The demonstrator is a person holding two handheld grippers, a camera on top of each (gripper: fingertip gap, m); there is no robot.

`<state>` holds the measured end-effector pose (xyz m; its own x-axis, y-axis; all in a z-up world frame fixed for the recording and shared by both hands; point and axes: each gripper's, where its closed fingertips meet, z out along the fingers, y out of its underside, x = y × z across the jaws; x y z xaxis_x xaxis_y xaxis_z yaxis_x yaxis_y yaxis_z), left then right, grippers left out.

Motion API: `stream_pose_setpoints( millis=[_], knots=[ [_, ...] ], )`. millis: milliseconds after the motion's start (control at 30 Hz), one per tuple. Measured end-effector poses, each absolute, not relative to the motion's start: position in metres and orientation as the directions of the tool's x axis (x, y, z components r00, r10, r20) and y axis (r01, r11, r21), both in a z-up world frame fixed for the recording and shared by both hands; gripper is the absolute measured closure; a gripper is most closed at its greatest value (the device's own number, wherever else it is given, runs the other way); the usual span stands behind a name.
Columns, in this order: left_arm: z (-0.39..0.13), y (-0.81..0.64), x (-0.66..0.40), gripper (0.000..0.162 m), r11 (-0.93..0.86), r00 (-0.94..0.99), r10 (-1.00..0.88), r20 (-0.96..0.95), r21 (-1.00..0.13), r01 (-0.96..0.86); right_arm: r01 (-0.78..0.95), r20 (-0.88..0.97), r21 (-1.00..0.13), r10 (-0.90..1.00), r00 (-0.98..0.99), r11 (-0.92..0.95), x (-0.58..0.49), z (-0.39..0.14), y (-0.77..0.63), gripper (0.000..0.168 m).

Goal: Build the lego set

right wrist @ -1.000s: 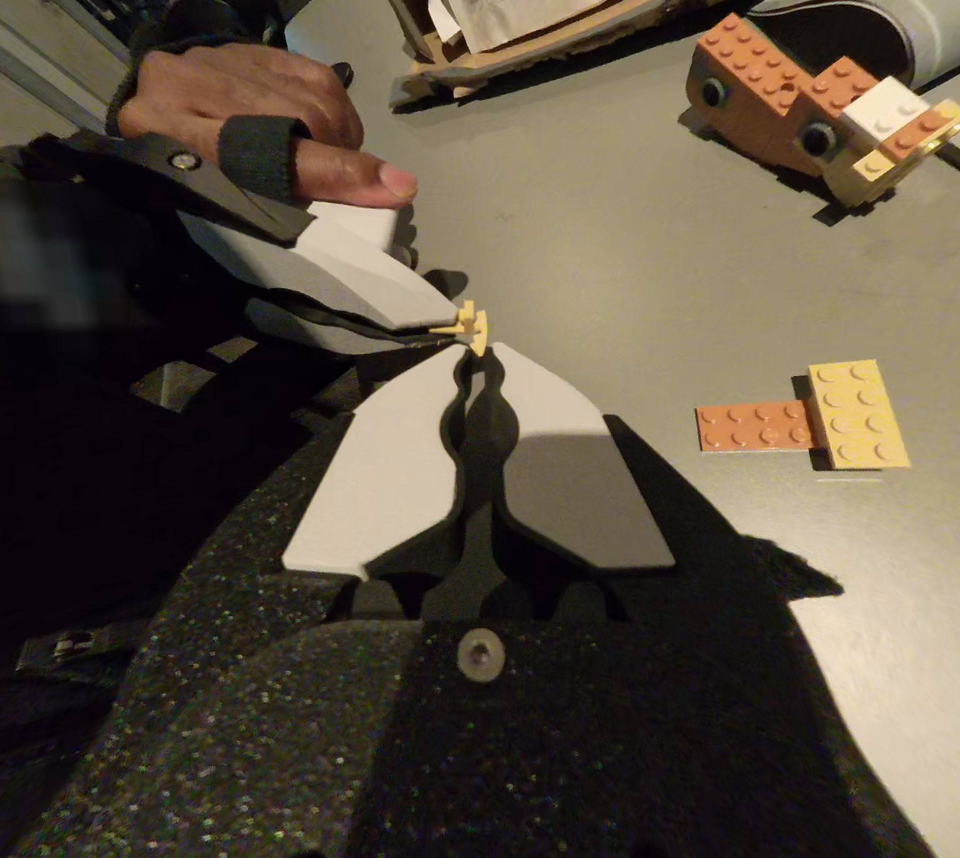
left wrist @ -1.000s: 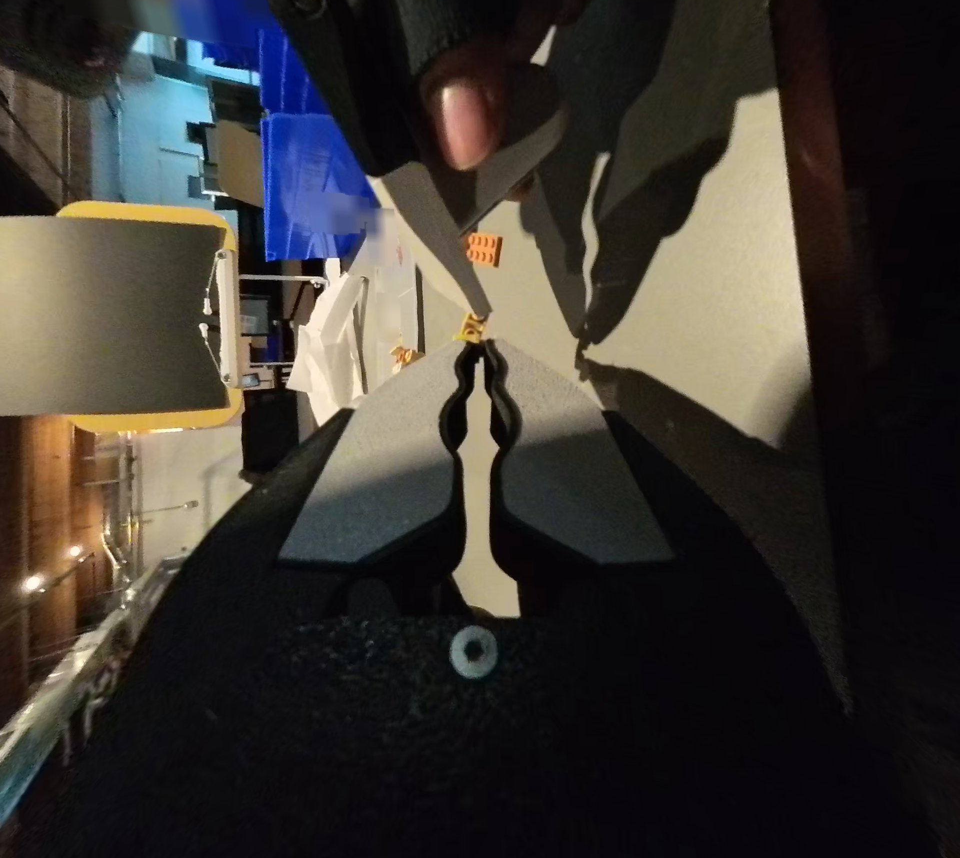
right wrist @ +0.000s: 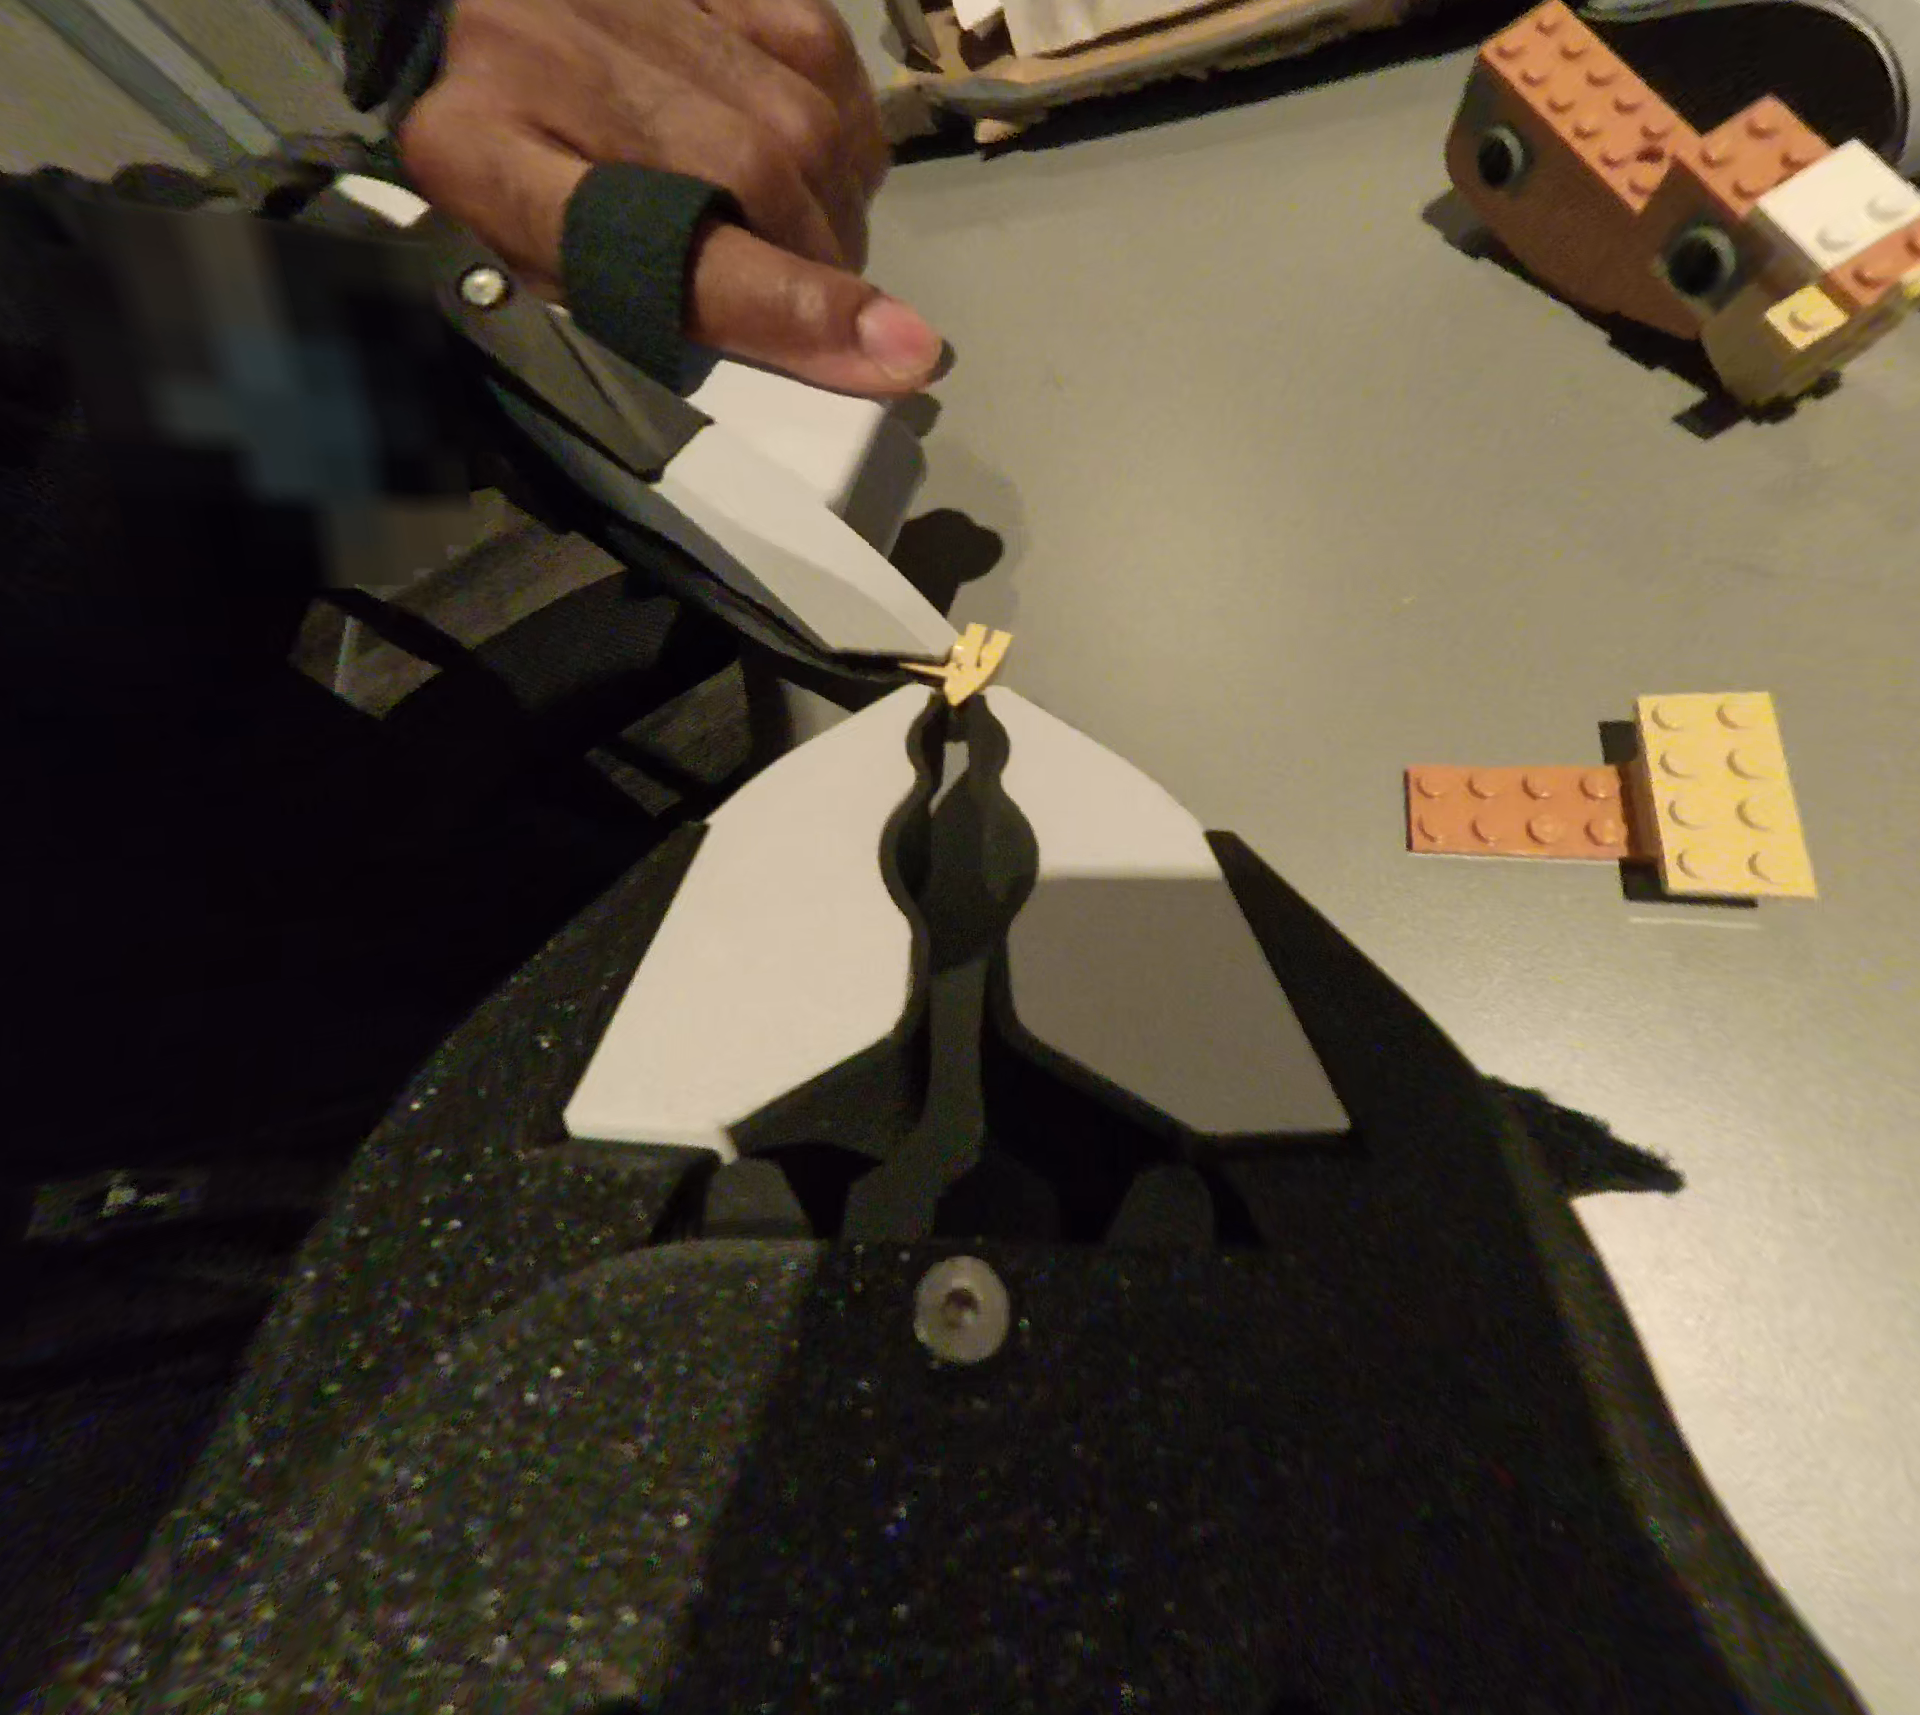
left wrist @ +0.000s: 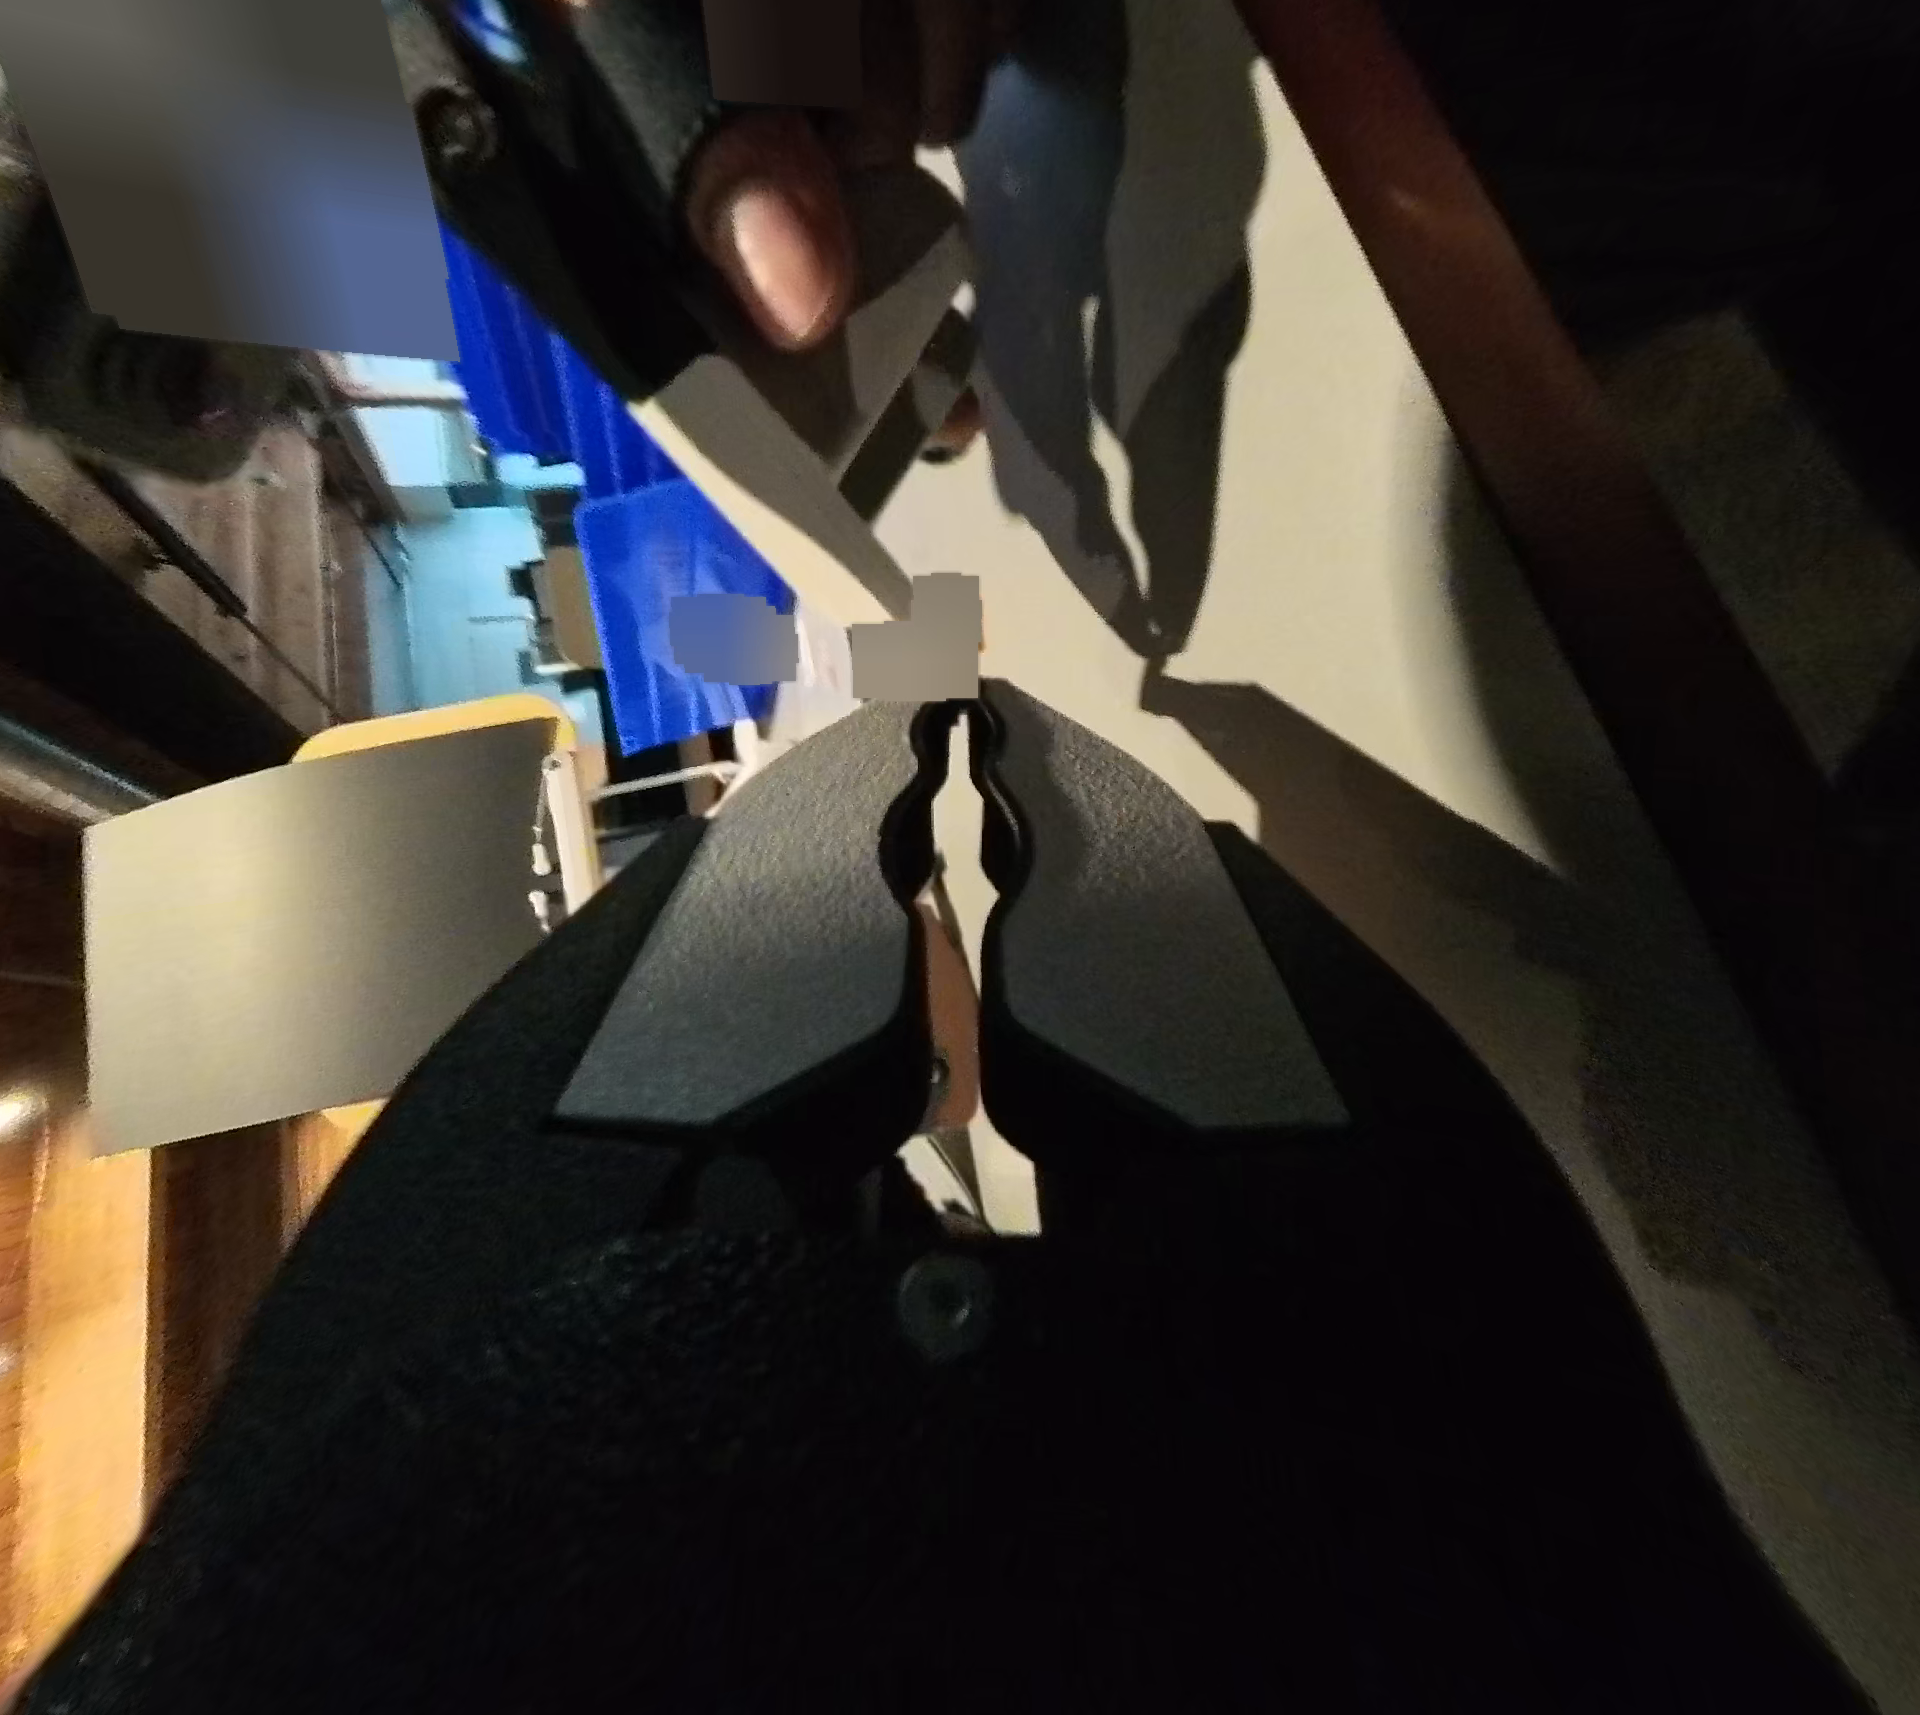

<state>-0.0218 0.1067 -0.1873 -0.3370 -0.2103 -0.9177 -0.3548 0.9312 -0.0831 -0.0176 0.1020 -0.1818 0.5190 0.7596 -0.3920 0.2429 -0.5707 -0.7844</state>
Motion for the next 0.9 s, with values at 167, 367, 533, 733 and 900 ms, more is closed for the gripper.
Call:
stream_pose_setpoints(
  millis=[167,367,533,733,900],
  knots=[
    [-0.177,0.099,-0.024,0.160,0.957,-0.283,-0.171,-0.944,-0.090,-0.277,0.290,-0.344,-0.834,0.852,0.394,-0.470,-0.020,-0.171,0.088,0.168],
    [-0.176,0.098,-0.021,0.160,0.967,-0.276,-0.140,-0.951,-0.072,-0.245,0.333,-0.305,-0.844,0.887,0.346,-0.420,-0.026,-0.171,0.076,0.168],
    [-0.175,0.099,-0.023,0.160,0.962,-0.255,-0.173,-0.951,-0.108,-0.252,0.209,-0.350,-0.864,0.844,0.406,-0.458,-0.003,-0.157,0.087,0.168],
    [-0.147,0.083,-0.014,0.160,0.955,-0.132,-0.278,-0.951,-0.260,-0.141,0.051,-0.417,-0.892,0.861,0.292,-0.449,-0.003,-0.139,0.089,0.164],
    [-0.123,0.073,-0.012,0.159,0.924,-0.056,-0.382,-0.923,-0.379,-0.051,-0.038,-0.432,-0.901,0.889,0.150,-0.431,-0.006,-0.118,0.078,0.157]
  ],
)
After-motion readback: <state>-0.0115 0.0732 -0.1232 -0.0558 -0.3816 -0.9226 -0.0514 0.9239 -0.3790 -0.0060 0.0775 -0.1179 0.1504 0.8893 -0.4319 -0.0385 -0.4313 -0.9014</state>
